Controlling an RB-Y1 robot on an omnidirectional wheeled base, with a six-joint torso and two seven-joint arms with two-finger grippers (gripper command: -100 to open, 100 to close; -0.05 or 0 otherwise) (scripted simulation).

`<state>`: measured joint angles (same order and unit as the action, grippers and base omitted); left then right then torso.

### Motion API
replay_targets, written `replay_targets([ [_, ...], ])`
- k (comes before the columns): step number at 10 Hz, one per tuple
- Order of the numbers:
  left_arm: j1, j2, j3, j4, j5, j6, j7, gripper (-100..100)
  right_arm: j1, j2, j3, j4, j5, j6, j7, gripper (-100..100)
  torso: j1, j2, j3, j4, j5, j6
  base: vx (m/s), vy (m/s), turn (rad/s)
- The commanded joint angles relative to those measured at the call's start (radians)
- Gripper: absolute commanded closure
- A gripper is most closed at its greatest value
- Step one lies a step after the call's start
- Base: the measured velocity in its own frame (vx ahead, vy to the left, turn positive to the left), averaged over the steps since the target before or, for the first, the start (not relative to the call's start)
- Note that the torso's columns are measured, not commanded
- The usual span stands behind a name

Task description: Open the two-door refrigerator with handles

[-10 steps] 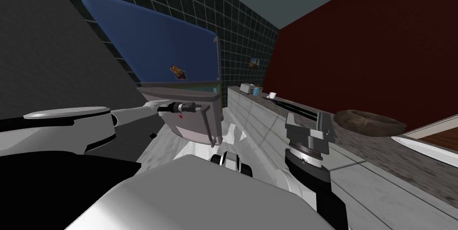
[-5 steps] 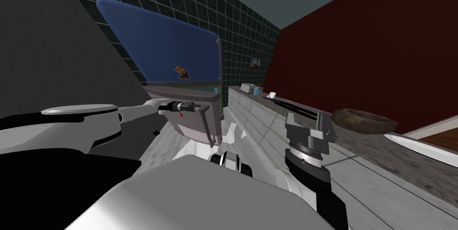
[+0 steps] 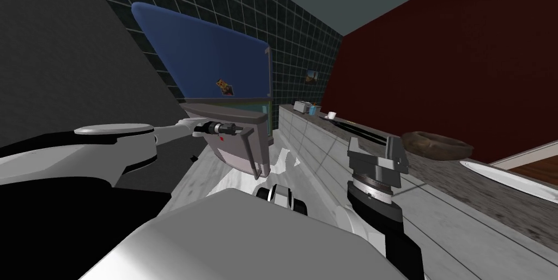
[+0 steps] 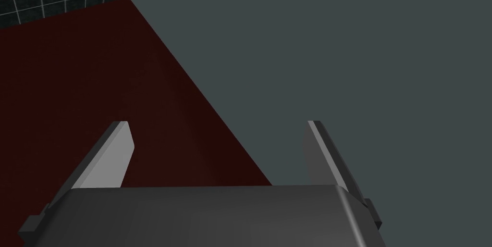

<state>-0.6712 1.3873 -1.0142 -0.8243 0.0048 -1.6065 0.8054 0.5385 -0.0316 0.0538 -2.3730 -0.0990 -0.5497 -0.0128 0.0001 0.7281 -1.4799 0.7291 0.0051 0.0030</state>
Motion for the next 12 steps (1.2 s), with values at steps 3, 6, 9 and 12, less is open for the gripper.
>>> replay_targets([
  [3,-0.108,-0.028,-0.114,0.13,-0.009,-0.117,-0.009,100,0.0,0.0,0.0,0.0,0.0,0.0,0.0,0,-0.002,0.009,0.006,0.003,0.0,0.0,-0.112,-0.019,0.028],
  [6,-0.069,0.0,-0.134,0.157,0.044,-0.122,-0.014,100,0.0,0.0,0.0,0.0,0.0,0.0,0.0,0,-0.003,0.003,0.0,0.004,-0.003,0.0,-0.062,0.033,-0.11],
  [9,-0.024,0.023,-0.148,0.169,0.106,-0.117,-0.025,100,0.0,0.0,0.0,0.0,0.0,0.0,0.0,0,0.012,0.008,0.005,0.006,0.002,-0.006,-0.213,0.181,-0.358],
  [12,0.031,0.046,-0.161,0.181,0.166,-0.112,-0.036,100,0.0,0.0,0.0,0.0,0.0,0.0,0.0,0,-0.001,0.006,0.002,0.008,-0.005,-0.004,-0.251,0.144,-0.376],
])
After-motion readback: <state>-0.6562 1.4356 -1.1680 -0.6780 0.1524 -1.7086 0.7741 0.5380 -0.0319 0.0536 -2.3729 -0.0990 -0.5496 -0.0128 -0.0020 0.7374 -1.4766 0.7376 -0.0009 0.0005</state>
